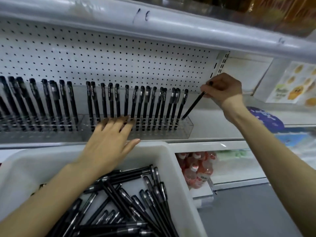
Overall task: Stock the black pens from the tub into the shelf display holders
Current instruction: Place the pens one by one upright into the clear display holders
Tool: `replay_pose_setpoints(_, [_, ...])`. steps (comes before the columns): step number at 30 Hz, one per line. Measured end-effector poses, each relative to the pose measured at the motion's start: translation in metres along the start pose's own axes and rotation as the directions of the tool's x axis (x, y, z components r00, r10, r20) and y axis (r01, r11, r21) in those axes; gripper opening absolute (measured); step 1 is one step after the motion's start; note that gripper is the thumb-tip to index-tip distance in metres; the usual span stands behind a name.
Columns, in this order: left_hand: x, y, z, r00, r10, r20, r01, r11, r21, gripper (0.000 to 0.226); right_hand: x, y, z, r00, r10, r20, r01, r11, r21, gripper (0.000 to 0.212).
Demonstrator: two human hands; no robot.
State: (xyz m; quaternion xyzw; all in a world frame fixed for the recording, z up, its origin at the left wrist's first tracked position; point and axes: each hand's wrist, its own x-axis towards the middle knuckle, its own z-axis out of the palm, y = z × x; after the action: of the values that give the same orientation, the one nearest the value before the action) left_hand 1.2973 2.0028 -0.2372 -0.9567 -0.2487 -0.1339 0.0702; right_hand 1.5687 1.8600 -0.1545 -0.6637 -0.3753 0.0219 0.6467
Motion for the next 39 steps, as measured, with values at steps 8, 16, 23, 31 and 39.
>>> replay_pose_setpoints(8, [0.0,-0.002,0.002,0.999,-0.011,0.041,0.012,1.0,-0.014,0.063,0.006,0.009,0.016,0.985,0.088,0.148,-0.074,0.993,-0.097,0.024])
replay_pose_setpoints(16, [0.0,-0.004,0.002,0.999,-0.001,0.04,0.003,0.999,-0.042,0.063,0.008,0.013,0.023,0.959,0.105,0.264,-0.031,0.962,-0.271,0.026])
replay_pose_setpoints(23, [-0.004,-0.009,-0.003,0.999,0.018,-0.04,-0.023,0.991,-0.133,0.074,-0.002,0.015,0.011,0.951,0.154,0.269,-0.075,0.956,-0.284,0.028])
replay_pose_setpoints(31, [-0.047,-0.039,-0.031,0.997,-0.032,-0.066,0.021,0.986,-0.163,0.077,-0.076,-0.037,0.025,0.974,-0.038,0.222,0.12,0.92,-0.372,0.05])
replay_pose_setpoints(39, [-0.109,-0.081,-0.031,0.981,-0.188,0.053,0.192,0.977,-0.091,0.083,-0.193,-0.015,0.133,0.737,0.232,0.635,-0.022,0.947,-0.321,0.02])
